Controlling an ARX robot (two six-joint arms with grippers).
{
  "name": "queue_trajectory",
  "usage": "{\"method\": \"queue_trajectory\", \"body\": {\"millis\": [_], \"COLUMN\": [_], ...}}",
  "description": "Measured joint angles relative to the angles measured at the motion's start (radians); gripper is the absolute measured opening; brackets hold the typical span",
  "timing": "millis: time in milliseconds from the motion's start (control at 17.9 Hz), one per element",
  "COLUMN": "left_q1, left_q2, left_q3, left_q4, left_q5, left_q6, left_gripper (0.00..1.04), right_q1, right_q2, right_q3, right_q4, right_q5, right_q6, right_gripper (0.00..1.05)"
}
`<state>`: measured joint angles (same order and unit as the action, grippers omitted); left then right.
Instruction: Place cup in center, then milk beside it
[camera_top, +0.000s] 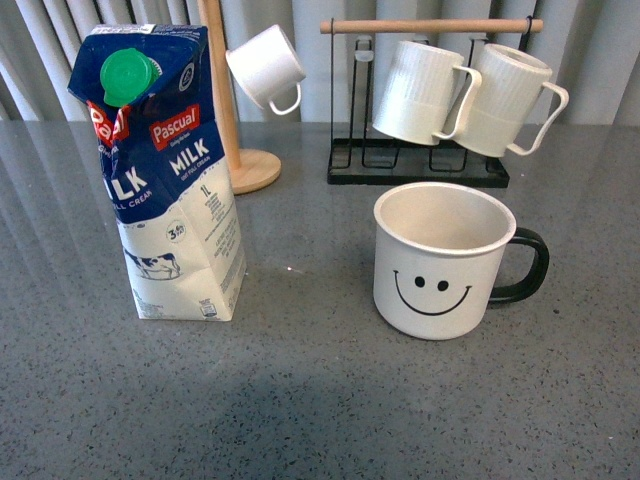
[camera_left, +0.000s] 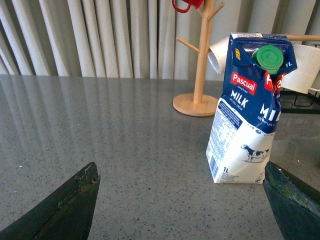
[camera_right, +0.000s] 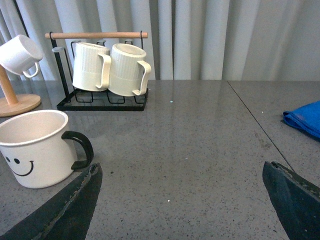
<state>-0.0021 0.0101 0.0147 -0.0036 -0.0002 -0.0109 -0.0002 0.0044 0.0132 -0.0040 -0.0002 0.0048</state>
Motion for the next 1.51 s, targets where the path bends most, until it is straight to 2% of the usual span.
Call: {"method": "queue_trajectory", "body": {"millis": [503, 559, 671, 783, 839, 1118, 1286, 1510], "left_q1": [0.0, -0.006, -0.076, -0.134, -0.167, -0.222, -0.269, -0.315], "left_q2": [0.0, 0.007, 0.122, 0.183, 0.231, 0.734, 0.954, 1.196], "left_q3": [0.0, 0.008, 0.077, 0.103, 0.133, 0.306, 0.409, 0.515], "left_q4": [0.0, -0.038, -0.182, -0.121, -0.047, 0.368, 0.465, 0.524], "left_q5": [0.0, -0.016, -0.108, -0.135, -0.131, -0.055, -0.014, -0.045], "left_q6": [0.0, -0.003, -0.024, -0.035, -0.042, -0.066, -0.088, -0.068], "left_gripper": [0.98, 0.98, 0.98, 0.98, 0.98, 0.98, 0.98, 0.98], "right_q1": [0.0, 0.0, 0.0, 0.0, 0.0, 0.0, 0.0, 0.0], "right_q2": [0.0, 0.0, 0.0, 0.0, 0.0, 0.0, 0.0, 0.0], "right_q3": [0.0, 0.0, 0.0, 0.0, 0.0, 0.0, 0.0, 0.0], "right_q4": [0.0, 0.0, 0.0, 0.0, -0.001, 0.0, 0.0, 0.0], "right_q5": [0.0, 0.0, 0.0, 0.0, 0.0, 0.0, 0.0, 0.0], "right_q6": [0.0, 0.0, -0.001, -0.002, -0.002, -0.002, -0.002, -0.002], "right_gripper": [0.98, 0.98, 0.98, 0.98, 0.98, 0.98, 0.98, 0.98]}}
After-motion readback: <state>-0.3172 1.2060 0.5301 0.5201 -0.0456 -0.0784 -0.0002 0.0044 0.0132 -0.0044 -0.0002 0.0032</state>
